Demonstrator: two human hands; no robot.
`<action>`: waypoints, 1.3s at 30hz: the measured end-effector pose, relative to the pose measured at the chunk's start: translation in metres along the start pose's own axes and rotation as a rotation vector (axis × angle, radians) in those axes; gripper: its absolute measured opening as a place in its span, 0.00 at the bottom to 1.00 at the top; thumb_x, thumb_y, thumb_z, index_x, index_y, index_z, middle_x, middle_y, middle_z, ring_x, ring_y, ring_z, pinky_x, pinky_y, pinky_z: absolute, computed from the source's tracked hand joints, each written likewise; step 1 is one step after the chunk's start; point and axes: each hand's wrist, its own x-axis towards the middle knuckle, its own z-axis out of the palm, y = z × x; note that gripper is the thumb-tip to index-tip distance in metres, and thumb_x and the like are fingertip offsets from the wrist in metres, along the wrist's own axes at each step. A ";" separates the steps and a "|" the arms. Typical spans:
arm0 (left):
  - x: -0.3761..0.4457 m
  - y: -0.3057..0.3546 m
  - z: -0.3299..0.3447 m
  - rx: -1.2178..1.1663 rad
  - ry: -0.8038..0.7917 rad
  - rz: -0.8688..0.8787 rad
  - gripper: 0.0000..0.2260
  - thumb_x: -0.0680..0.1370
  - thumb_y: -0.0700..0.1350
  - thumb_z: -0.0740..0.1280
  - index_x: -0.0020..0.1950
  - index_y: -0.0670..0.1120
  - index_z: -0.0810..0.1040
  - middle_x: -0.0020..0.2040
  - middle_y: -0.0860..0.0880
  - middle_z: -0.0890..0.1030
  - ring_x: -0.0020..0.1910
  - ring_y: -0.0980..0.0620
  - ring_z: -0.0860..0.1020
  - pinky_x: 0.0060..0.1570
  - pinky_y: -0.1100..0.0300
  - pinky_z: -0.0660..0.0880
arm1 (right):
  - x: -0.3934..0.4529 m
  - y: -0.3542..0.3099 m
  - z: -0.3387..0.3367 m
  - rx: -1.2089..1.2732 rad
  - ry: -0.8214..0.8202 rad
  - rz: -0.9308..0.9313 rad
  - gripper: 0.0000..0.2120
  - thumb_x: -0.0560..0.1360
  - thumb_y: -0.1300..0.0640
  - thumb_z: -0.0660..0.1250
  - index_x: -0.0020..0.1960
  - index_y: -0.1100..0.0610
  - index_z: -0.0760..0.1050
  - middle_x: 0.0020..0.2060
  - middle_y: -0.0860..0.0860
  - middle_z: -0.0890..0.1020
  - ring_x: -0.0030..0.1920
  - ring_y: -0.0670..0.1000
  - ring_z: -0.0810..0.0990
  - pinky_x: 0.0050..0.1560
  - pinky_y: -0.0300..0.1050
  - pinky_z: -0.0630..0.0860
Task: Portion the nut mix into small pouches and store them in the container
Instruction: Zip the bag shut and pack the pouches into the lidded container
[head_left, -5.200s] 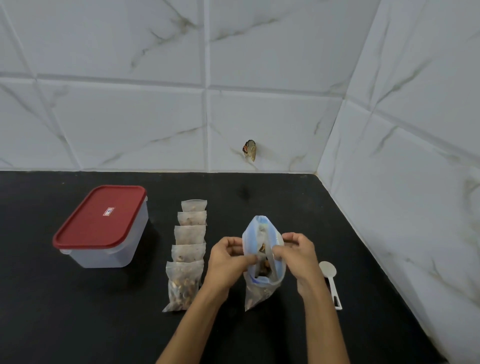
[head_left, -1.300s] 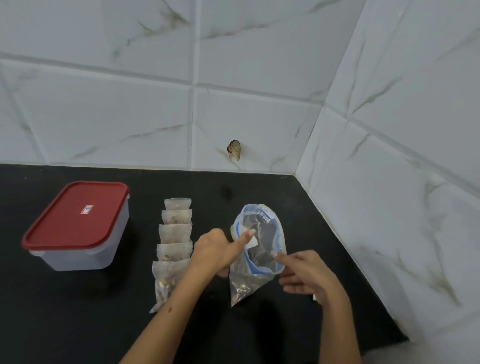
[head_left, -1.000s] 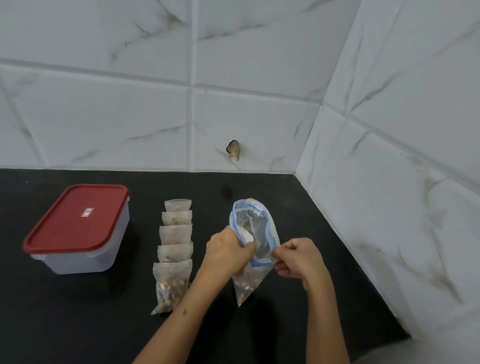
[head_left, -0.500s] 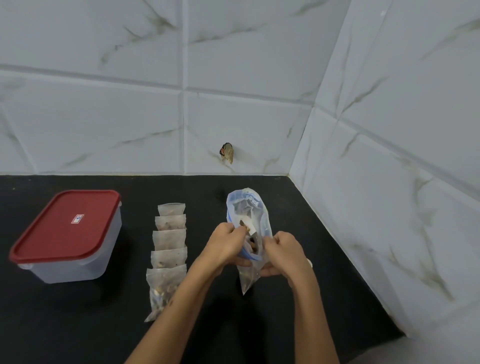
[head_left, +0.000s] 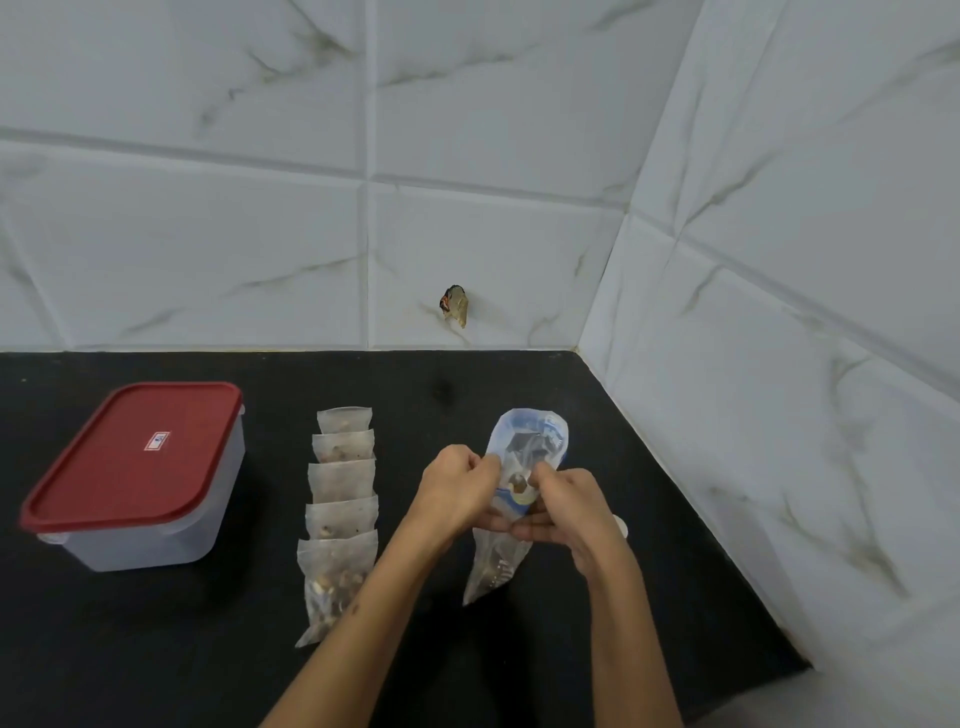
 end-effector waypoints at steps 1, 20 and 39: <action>0.000 0.000 0.000 -0.014 -0.017 -0.005 0.07 0.79 0.41 0.58 0.43 0.41 0.71 0.46 0.39 0.81 0.35 0.44 0.84 0.42 0.48 0.82 | -0.001 -0.001 -0.001 0.017 -0.018 0.004 0.13 0.78 0.60 0.56 0.46 0.62 0.77 0.38 0.59 0.84 0.35 0.54 0.84 0.35 0.44 0.81; 0.009 -0.006 0.002 0.207 0.019 -0.024 0.13 0.75 0.50 0.67 0.54 0.46 0.69 0.46 0.46 0.80 0.40 0.50 0.83 0.45 0.51 0.82 | -0.001 0.004 -0.012 -0.076 0.140 -0.060 0.01 0.73 0.63 0.68 0.44 0.61 0.77 0.41 0.58 0.83 0.38 0.53 0.84 0.41 0.47 0.83; 0.021 -0.008 -0.016 -0.915 -0.357 -0.353 0.13 0.64 0.34 0.72 0.47 0.35 0.78 0.40 0.39 0.84 0.38 0.44 0.84 0.45 0.50 0.81 | 0.027 0.024 -0.022 0.895 -0.268 0.145 0.23 0.62 0.64 0.76 0.56 0.63 0.76 0.46 0.58 0.83 0.47 0.52 0.80 0.41 0.42 0.80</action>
